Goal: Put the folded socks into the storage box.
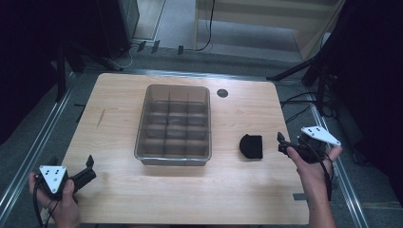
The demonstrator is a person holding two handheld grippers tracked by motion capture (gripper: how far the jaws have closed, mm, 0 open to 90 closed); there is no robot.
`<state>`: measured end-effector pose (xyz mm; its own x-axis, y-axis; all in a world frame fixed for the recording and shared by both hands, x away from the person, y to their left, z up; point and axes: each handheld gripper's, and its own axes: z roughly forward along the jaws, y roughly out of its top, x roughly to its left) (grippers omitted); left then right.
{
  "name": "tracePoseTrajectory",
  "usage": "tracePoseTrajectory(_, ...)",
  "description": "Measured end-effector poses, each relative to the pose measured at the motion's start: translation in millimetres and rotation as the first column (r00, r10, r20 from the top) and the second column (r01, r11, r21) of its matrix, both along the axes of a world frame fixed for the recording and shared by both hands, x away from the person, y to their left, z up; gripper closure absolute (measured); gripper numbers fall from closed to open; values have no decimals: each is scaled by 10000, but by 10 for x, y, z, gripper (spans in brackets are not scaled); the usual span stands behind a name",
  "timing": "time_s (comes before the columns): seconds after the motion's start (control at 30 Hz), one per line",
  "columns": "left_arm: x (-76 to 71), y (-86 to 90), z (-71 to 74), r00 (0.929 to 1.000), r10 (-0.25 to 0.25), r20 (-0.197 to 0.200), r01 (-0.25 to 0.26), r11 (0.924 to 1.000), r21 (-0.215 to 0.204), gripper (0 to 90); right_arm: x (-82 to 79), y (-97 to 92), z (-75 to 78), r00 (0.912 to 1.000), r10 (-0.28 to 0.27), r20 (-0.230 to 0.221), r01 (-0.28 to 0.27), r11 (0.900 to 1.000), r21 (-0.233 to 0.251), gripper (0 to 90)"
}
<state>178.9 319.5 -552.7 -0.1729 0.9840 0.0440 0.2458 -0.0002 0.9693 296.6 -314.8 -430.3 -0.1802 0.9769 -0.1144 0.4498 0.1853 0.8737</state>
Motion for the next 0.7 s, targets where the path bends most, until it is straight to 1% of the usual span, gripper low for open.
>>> tracePoseTrajectory(0.03, -1, 1, 0, 10000, 0, -9, 0, 10000, 2, 0, 59, 39, 42, 9998, 92, -174, -93, 9999, -63, 83)
tracePoseTrajectory(0.1, 0, 3, 0, 10000, 13, -7, -13, 10000, -8, 0, 114, 70, 75, 9993, 176, -336, -182, 9997, -178, 83)
tracePoseTrajectory(0.13, 0, 3, 0, 10000, 13, -7, -13, 10000, -8, 0, 114, 70, 75, 9993, 176, -336, -182, 9997, -178, 83)
tracePoseTrajectory(0.17, -1, 6, 1, 10000, 8, -21, -8, 10000, -13, 0, 190, 108, 115, 9978, 277, -597, -294, 9992, -284, 84)
tracePoseTrajectory(0.2, -2, 6, 1, 10000, 11, -31, -11, 10000, -30, 0, 214, 123, 126, 9972, 322, -674, -344, 9989, -323, 86)
tracePoseTrajectory(0.23, -1, 7, 1, 10000, 14, -36, -14, 10000, -39, 0, 244, 143, 140, 9962, 363, -791, -399, 9982, -444, 96)
tracePoseTrajectory(0.3, 0, 6, 2, 10000, 30, -44, -31, 10000, -42, 0, 298, 182, 167, 9938, 633, -918, -696, 9953, -669, 102)
tracePoseTrajectory(0.33, 1, 6, 1, 10000, 31, -41, -32, 10000, -44, 0, 322, 202, 181, 9934, 627, -966, -706, 9942, -812, 118)
tracePoseTrajectory(0.37, 1, 6, 1, 10000, 31, -41, -32, 10000, -44, 0, 322, 202, 181, 9934, 627, -966, -706, 9942, -812, 118)
tracePoseTrajectory(0.4, 1, 5, 1, 10000, 41, -40, -41, 10000, -46, 0, 395, 235, 212, 9898, 665, -1263, -774, 9935, -838, 124)
tracePoseTrajectory(0.43, 1, 5, 1, 10000, 41, -40, -41, 10000, -46, 0, 395, 235, 212, 9898, 665, -1263, -774, 9935, -838, 124)
tracePoseTrajectory(0.47, 2, 6, 2, 10000, 43, -47, -43, 10000, -59, 0, 460, 279, 231, 9834, 630, -1699, -801, 9922, -956, 126)
tracePoseTrajectory(0.5, 2, 6, 2, 10000, 43, -47, -43, 10000, -59, 0, 460, 279, 231, 9834, 630, -1699, -801, 9922, -956, 126)
tracePoseTrajectory(0.53, 1, 7, 2, 10000, 42, -53, -42, 10000, -80, 0, 516, 336, 239, 9721, 712, -2236, -965, 9898, -1045, 126)
tracePoseTrajectory(0.6, 3, 7, 2, 10000, 43, -60, -43, 10000, -76, 0, 559, 391, 235, 9616, 707, -2652, -1064, 9867, -1231, 126)
tracePoseTrajectory(0.67, 6, 3, 1, 10000, 26, -52, -26, 10000, -71, 0, 604, 445, 228, 9471, 685, -3137, -1138, 9851, -1286, 126)
tracePoseTrajectory(0.7, 6, 3, 1, 10000, 26, -52, -26, 10000, -71, 0, 627, 469, 222, 9393, 684, -3361, -1159, 9856, -1233, 126)
